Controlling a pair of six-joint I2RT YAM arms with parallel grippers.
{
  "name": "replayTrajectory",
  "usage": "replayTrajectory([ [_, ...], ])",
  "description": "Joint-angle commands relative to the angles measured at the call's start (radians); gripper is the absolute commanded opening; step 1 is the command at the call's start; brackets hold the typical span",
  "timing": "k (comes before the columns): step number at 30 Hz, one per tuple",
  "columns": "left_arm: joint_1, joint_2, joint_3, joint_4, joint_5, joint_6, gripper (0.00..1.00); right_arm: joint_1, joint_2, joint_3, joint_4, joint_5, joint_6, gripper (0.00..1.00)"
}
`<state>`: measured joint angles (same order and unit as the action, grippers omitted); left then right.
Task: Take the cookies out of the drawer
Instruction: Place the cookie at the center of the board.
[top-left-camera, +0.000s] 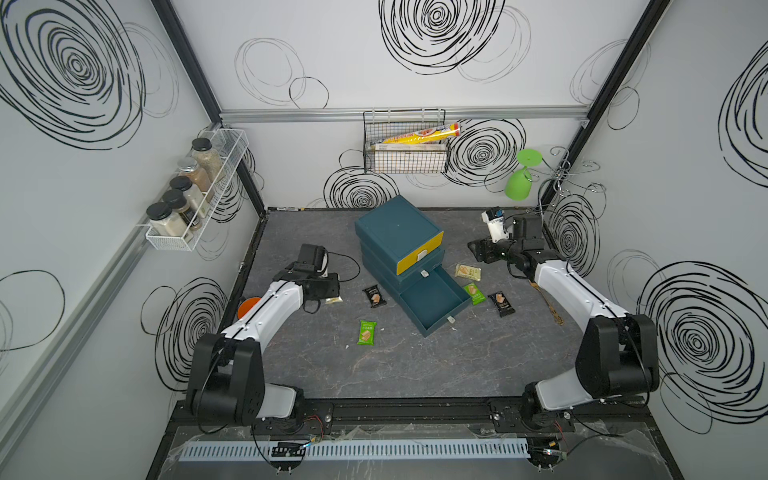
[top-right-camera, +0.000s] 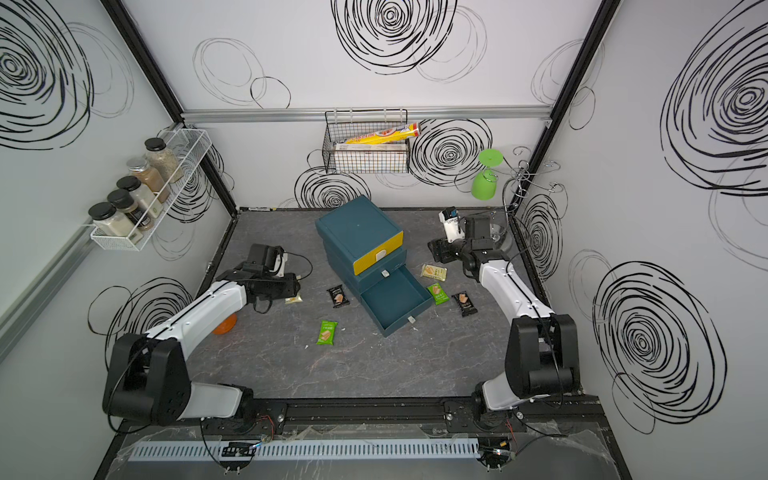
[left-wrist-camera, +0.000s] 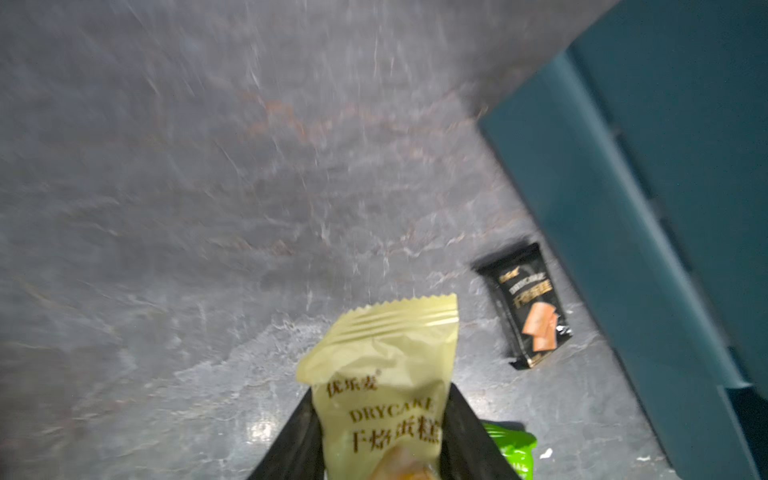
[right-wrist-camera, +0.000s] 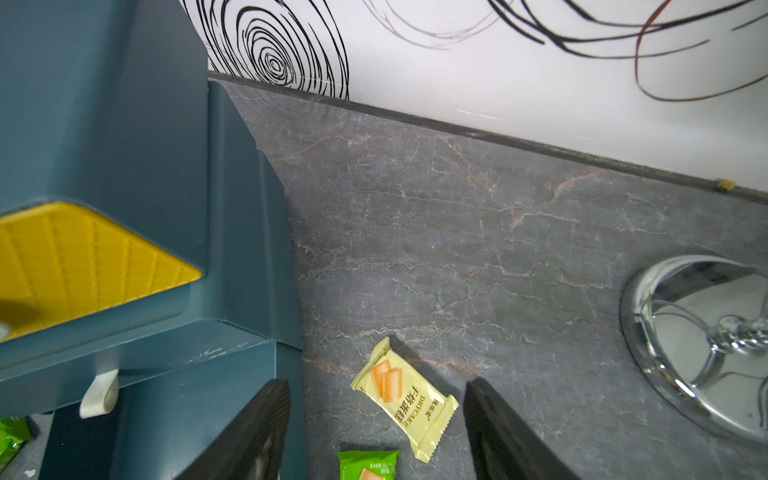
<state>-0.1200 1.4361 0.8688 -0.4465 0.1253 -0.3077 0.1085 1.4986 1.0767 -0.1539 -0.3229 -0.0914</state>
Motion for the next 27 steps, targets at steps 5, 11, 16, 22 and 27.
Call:
replayTrajectory([
  [5, 0.01, 0.105, -0.037, 0.178, 0.033, -0.052, 0.42, -0.002, -0.057, -0.048, 0.048, -0.042, 0.05, 0.71],
  [11, 0.007, 0.15, -0.062, 0.209, 0.037, -0.05, 0.74, -0.001, -0.095, -0.092, 0.059, -0.076, 0.107, 0.71],
  [16, 0.001, 0.078, -0.022, 0.184, 0.033, -0.057, 0.95, -0.001, -0.14, -0.119, 0.015, -0.08, 0.221, 0.64],
  [22, -0.002, -0.022, 0.175, 0.114, 0.015, -0.045, 0.99, -0.001, -0.249, -0.182, -0.087, -0.162, 0.309, 0.36],
  [27, 0.008, 0.052, 0.423, 0.076, -0.005, 0.009, 0.92, -0.001, -0.375, -0.32, -0.142, -0.143, 0.349, 0.06],
])
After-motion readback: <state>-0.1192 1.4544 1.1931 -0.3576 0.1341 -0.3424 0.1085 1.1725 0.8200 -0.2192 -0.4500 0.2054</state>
